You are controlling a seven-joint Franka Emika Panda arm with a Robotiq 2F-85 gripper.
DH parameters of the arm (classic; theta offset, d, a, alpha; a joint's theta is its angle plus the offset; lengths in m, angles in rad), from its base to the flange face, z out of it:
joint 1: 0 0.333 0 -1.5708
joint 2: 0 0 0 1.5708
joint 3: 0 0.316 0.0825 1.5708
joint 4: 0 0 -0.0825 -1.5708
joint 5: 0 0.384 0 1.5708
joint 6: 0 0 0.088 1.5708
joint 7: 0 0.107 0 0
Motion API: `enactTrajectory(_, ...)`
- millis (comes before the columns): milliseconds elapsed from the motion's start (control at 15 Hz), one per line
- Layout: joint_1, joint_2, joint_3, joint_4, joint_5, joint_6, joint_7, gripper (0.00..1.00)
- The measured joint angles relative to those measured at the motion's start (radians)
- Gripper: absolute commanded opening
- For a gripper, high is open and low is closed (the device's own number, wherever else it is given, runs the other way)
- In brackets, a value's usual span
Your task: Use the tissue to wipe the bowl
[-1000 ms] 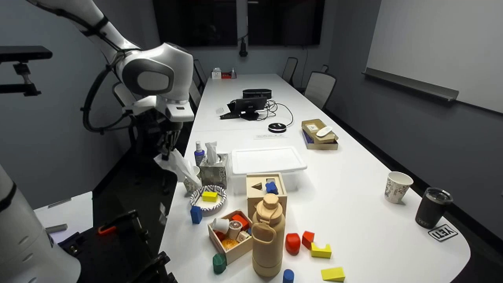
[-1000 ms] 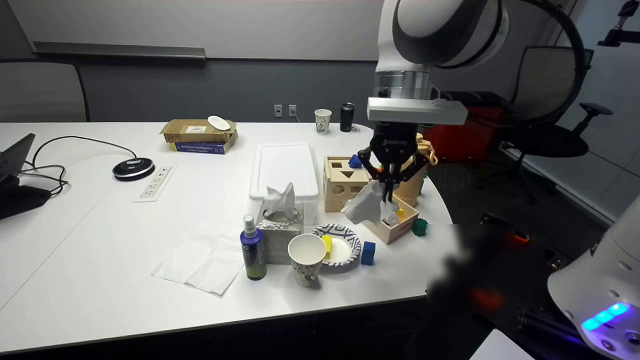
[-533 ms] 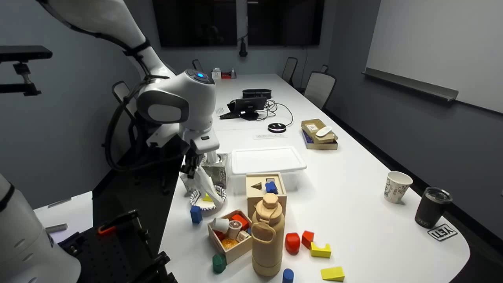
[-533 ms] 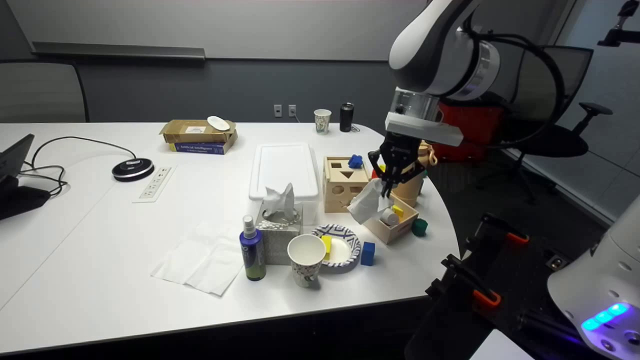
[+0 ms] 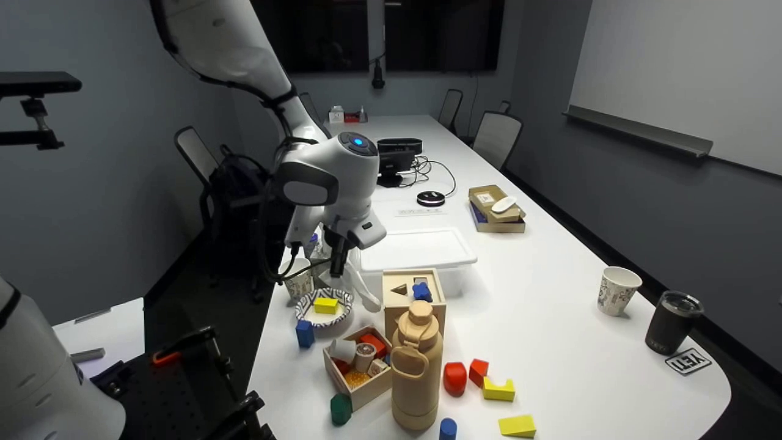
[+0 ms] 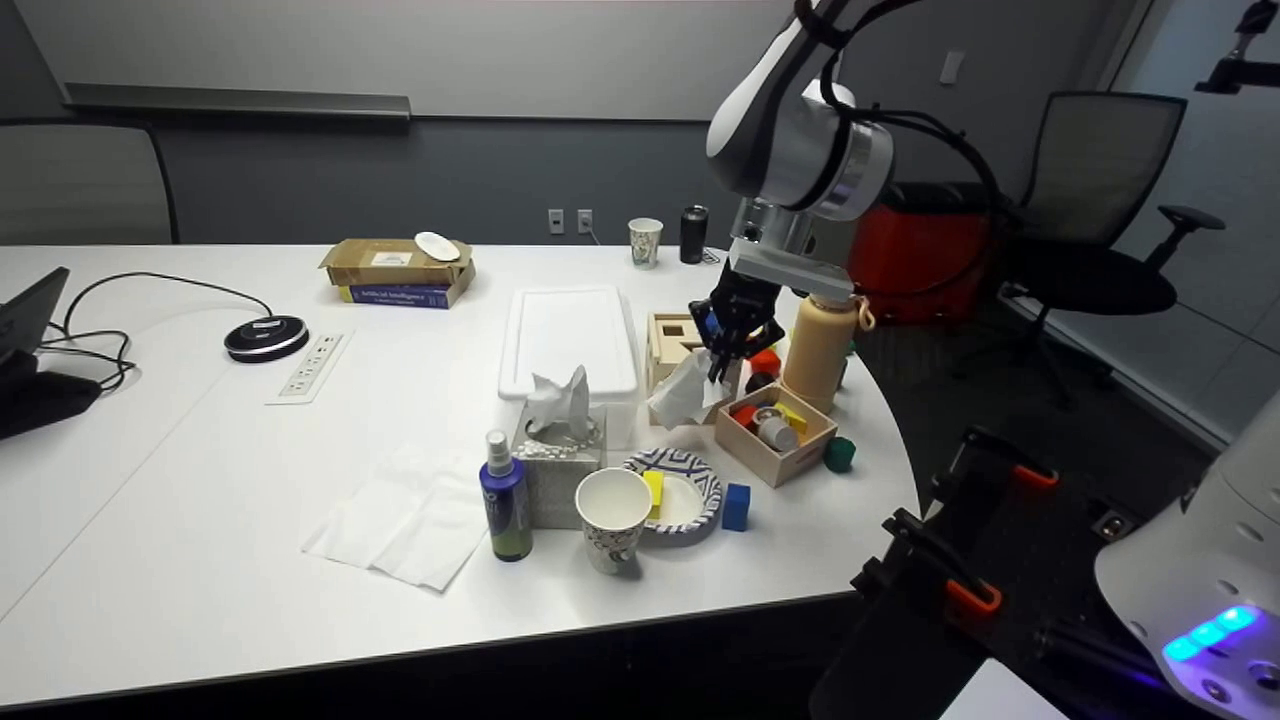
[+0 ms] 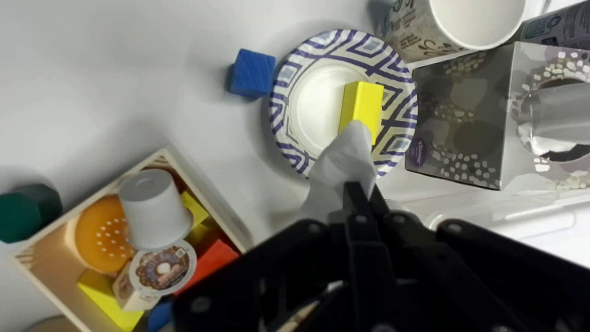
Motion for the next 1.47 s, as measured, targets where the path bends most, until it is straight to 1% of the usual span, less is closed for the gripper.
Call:
enactTrajectory(133,-0.02,0.06,0.002,0.063,-0.002,-0.027,-0.038,0.0)
enactTrajectory(333,-0.051,0.154,0.024,0.152,-0.005,-0.107,-0.096,0.0)
enactTrajectory(467,-0.056,0.216,0.045,0.204,-0.013,-0.154,-0.119,0.0)
enactTrajectory(667,-0.052,0.3,0.069,0.263,-0.054,-0.185,-0.12,0.0)
enactTrajectory(1000,-0.042,0.39,0.071,0.308,-0.159,-0.201,-0.096,0.0)
enactTrajectory(1267,-0.037,0.426,0.073,0.325,-0.226,-0.202,-0.062,0.0)
enactTrajectory(1467,-0.016,0.441,0.075,0.345,-0.269,-0.202,-0.024,0.0)
